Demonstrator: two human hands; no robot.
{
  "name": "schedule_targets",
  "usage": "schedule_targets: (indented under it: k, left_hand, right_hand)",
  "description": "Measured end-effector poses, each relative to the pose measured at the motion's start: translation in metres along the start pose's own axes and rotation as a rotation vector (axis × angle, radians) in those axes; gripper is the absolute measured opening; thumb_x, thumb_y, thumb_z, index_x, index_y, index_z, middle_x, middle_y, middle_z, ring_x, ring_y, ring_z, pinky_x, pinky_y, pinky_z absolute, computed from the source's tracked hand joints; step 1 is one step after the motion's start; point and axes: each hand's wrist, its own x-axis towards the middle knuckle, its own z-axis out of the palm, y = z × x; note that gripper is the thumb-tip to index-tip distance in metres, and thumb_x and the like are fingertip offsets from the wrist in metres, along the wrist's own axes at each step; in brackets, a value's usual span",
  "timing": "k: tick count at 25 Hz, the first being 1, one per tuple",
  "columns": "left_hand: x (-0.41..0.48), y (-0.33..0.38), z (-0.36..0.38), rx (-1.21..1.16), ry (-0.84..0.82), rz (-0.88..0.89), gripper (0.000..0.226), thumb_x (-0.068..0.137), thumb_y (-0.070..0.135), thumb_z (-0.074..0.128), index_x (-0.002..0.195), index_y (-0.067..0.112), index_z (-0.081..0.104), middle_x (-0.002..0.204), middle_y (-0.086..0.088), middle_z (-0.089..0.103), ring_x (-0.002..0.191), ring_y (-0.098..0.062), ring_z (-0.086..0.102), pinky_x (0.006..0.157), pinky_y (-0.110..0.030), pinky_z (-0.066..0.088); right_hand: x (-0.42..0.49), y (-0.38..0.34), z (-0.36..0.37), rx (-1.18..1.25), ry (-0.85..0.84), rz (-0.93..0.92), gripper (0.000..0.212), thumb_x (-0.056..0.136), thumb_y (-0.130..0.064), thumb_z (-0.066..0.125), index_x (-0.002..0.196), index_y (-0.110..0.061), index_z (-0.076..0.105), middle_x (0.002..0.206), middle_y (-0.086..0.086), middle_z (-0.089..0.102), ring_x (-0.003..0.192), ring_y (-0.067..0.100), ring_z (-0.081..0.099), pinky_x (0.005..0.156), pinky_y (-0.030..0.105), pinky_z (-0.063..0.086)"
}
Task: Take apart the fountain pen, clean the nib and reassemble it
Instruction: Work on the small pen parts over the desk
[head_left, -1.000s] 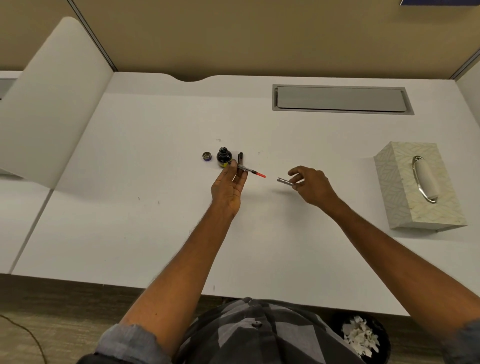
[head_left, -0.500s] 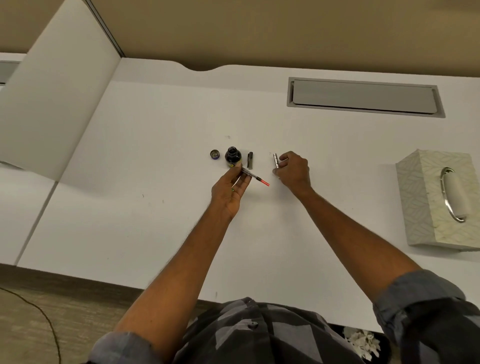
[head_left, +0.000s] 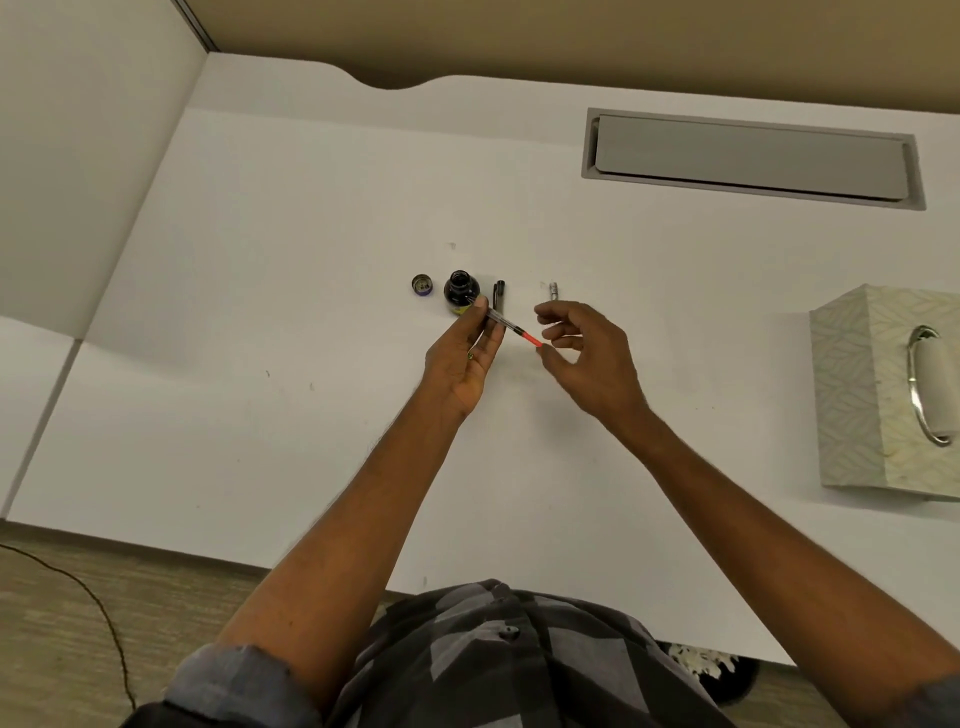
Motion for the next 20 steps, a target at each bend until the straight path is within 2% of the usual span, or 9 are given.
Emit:
schedule_targets:
  k: [3,5,8,10,11,13,15,17,20]
  left_hand:
    - [-0.001,0.0,0.0,0.017,-0.012,-0.011,0.023,0.088,0.005,0.074,0.11,-0.002,0.069,0.097,-0.01,0.071,0.088,-0.016,0.071,0.084,-0.029,0.062]
    - [-0.002,0.0,0.001,0.01,-0.036,-0.008,0.031,0.089,0.007,0.074,0.117,-0.003,0.067,0.099,-0.01,0.071,0.091,-0.017,0.071,0.085,-0.03,0.062]
    - [-0.007,0.007,0.0,0.221,-0.024,0.072,0.032,0.09,0.027,0.075,0.105,-0.001,0.072,0.09,-0.008,0.073,0.084,-0.018,0.074,0.08,-0.032,0.063]
    - [-0.008,0.014,-0.009,0.507,-0.006,0.225,0.037,0.091,0.036,0.073,0.102,0.001,0.075,0.087,-0.008,0.075,0.083,-0.019,0.074,0.083,-0.035,0.063]
    - [-0.008,0.017,-0.015,0.666,-0.002,0.356,0.034,0.091,0.035,0.073,0.104,0.003,0.076,0.087,-0.007,0.075,0.081,-0.017,0.073,0.084,-0.036,0.063]
    - [-0.005,0.026,-0.026,0.965,0.019,0.694,0.024,0.09,0.026,0.075,0.106,0.009,0.077,0.092,-0.001,0.076,0.08,-0.01,0.072,0.082,-0.028,0.061]
    - [0.0,0.036,-0.03,1.132,-0.005,0.957,0.024,0.088,0.019,0.076,0.111,0.015,0.074,0.102,0.005,0.071,0.091,-0.005,0.069,0.08,-0.018,0.055]
    - [0.011,0.047,-0.028,1.24,-0.065,1.095,0.03,0.088,0.024,0.074,0.118,0.021,0.069,0.112,0.007,0.067,0.106,-0.01,0.064,0.086,-0.027,0.056]
    - [0.023,0.056,-0.016,1.424,-0.141,1.144,0.034,0.089,0.031,0.072,0.121,0.022,0.069,0.117,0.004,0.067,0.115,-0.017,0.057,0.087,-0.034,0.054]
  right_hand:
    - [-0.008,-0.011,0.001,-0.034,-0.047,-0.129,0.034,0.088,-0.013,0.081,0.12,-0.008,0.072,0.112,0.003,0.072,0.093,0.012,0.071,0.087,0.018,0.057]
    - [-0.005,-0.019,0.006,-0.04,0.047,-0.181,0.02,0.091,-0.008,0.077,0.111,-0.005,0.075,0.104,0.006,0.074,0.089,0.013,0.071,0.082,0.017,0.058]
    - [0.007,-0.035,0.008,-0.058,0.174,-0.195,0.011,0.092,-0.004,0.073,0.103,-0.005,0.077,0.096,0.005,0.075,0.085,0.009,0.071,0.079,0.011,0.055]
    - [0.02,-0.043,0.008,-0.066,0.183,-0.181,0.011,0.092,-0.005,0.072,0.101,-0.006,0.077,0.094,0.004,0.076,0.083,0.007,0.07,0.078,0.012,0.056]
    - [0.026,-0.047,0.008,-0.076,0.173,-0.177,0.011,0.091,-0.006,0.072,0.1,-0.007,0.078,0.093,0.003,0.076,0.082,0.008,0.071,0.077,0.014,0.057]
    - [0.038,-0.051,0.01,-0.117,0.155,-0.188,0.01,0.091,-0.009,0.072,0.098,-0.008,0.078,0.09,0.002,0.076,0.08,0.009,0.071,0.076,0.02,0.06]
    - [0.047,-0.054,0.012,-0.167,0.135,-0.201,0.01,0.091,-0.013,0.072,0.096,-0.009,0.079,0.089,0.001,0.077,0.079,0.011,0.071,0.076,0.027,0.061]
    - [0.054,-0.058,0.013,-0.209,0.116,-0.204,0.011,0.091,-0.017,0.072,0.096,-0.01,0.079,0.089,0.0,0.077,0.078,0.011,0.071,0.077,0.029,0.06]
    - [0.06,-0.062,0.011,-0.253,0.096,-0.203,0.012,0.091,-0.019,0.073,0.096,-0.01,0.079,0.087,0.0,0.078,0.076,0.01,0.071,0.077,0.028,0.06]
